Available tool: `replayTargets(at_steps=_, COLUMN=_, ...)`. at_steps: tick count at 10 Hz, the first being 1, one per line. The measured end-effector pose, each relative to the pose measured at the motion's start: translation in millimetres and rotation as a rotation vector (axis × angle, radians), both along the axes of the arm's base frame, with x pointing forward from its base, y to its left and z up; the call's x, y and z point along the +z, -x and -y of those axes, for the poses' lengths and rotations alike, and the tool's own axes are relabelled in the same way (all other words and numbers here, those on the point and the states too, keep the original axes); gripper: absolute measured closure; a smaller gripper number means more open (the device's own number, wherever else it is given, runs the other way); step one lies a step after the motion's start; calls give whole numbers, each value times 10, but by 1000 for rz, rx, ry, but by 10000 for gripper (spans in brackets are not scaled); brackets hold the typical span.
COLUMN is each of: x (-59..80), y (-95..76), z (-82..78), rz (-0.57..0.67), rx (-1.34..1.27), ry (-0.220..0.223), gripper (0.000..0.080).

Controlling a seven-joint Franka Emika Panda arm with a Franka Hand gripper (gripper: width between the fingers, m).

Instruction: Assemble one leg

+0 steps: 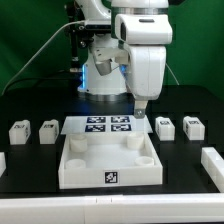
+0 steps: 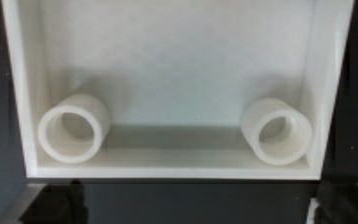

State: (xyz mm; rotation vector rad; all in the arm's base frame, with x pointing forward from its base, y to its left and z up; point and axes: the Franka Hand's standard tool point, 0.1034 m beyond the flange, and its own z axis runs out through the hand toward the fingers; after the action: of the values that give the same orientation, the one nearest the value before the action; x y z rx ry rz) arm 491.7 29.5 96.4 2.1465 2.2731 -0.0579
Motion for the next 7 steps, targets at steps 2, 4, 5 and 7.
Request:
replayTargets(at_steps=2, x=-38, y=35, z=34, rz=-2, rx=4, ry=-1, gripper=150)
replayTargets(at_steps=4, x=-353, y=455, z=258, rz=2, rx=16, ry=-15, gripper=150)
replayTargets(at_steps=5, x=-486, y=612, z=360, rz=0, rx=12, ry=-22, gripper=150)
replayTargets(at_steps=7, x=-662, y=674, z=486, rz=-14, rx=-16, ry=-30, gripper=150)
